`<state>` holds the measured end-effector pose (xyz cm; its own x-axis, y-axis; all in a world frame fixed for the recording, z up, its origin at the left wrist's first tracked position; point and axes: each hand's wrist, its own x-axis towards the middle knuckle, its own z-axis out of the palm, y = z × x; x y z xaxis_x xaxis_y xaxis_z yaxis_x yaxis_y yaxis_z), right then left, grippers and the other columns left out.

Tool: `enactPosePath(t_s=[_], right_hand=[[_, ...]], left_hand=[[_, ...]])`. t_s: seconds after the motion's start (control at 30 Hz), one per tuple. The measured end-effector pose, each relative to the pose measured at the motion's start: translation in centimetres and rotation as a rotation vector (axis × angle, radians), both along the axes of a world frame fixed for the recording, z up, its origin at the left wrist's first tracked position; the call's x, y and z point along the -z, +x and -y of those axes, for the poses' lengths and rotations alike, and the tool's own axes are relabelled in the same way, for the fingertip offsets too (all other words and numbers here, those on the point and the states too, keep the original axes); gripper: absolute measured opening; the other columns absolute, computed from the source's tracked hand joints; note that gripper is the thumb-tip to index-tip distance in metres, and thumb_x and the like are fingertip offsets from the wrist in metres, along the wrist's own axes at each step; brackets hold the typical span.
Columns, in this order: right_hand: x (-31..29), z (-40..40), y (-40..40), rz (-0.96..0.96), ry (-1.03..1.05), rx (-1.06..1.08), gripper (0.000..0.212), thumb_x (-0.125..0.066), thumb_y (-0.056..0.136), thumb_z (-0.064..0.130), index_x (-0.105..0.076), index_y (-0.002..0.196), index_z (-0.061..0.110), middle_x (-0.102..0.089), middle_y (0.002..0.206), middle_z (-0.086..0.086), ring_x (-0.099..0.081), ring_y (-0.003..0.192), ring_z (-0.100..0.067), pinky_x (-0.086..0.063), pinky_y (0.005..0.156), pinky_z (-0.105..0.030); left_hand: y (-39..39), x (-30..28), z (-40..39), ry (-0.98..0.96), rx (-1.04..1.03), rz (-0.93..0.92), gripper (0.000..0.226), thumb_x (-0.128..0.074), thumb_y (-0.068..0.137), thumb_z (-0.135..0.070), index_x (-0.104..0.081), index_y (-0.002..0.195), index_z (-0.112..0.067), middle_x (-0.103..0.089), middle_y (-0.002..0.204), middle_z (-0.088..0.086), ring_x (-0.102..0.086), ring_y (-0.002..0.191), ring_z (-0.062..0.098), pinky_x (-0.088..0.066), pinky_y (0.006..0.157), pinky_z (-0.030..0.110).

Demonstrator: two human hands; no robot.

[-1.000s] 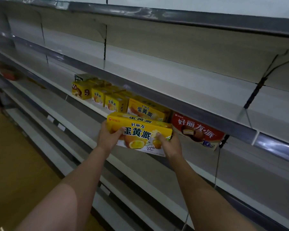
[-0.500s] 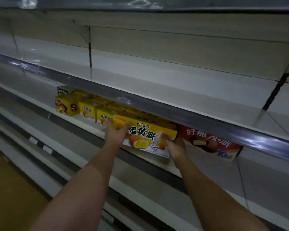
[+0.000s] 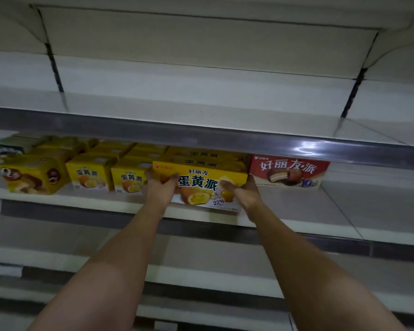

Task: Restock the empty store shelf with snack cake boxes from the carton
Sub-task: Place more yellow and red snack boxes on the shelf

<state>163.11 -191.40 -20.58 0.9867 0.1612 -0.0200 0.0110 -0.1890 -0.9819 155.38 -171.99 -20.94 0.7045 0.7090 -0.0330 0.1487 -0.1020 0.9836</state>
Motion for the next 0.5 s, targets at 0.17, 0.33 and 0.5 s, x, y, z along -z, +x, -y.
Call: enactPosePath(t_s=[0.17, 0.33, 0.5], right_hand=[[1.3, -0.3, -0.4, 0.03, -0.222, 0.065, 0.082, -0.082, 0.063, 0.054, -0.051, 0.131, 0.022, -0.061, 0.128, -0.001, -0.057, 0.117, -0.026, -0.044, 0.102, -0.044], [1.3, -0.3, -0.3, 0.059, -0.27, 0.107, 0.063, -0.081, 0.069, 0.049, -0.059, 0.122, 0.024, -0.066, 0.119, 0.003, -0.06, 0.111, -0.022, -0.046, 0.101, -0.041], [1.3, -0.3, -0.2, 0.049, -0.186, 0.126, 0.052, -0.086, 0.067, 0.028, -0.061, 0.113, 0.023, -0.066, 0.11, 0.004, -0.06, 0.106, -0.02, -0.045, 0.101, -0.038]], left_hand=[[-0.3, 0.8, -0.9, 0.156, -0.027, -0.078, 0.05, -0.057, 0.093, -0.031, -0.037, 0.135, -0.015, -0.052, 0.124, 0.021, -0.054, 0.112, 0.041, -0.045, 0.088, 0.044], [-0.9, 0.5, -1.9, 0.561, -0.089, -0.276, 0.056, -0.057, 0.093, -0.038, -0.039, 0.139, -0.013, -0.038, 0.138, 0.022, -0.044, 0.121, 0.042, -0.043, 0.089, 0.049], [-0.1, 1.0, -1.8, 0.468, -0.036, -0.179, 0.049, -0.06, 0.092, -0.028, -0.041, 0.133, -0.008, -0.047, 0.132, 0.024, -0.051, 0.115, 0.043, -0.045, 0.083, 0.048]])
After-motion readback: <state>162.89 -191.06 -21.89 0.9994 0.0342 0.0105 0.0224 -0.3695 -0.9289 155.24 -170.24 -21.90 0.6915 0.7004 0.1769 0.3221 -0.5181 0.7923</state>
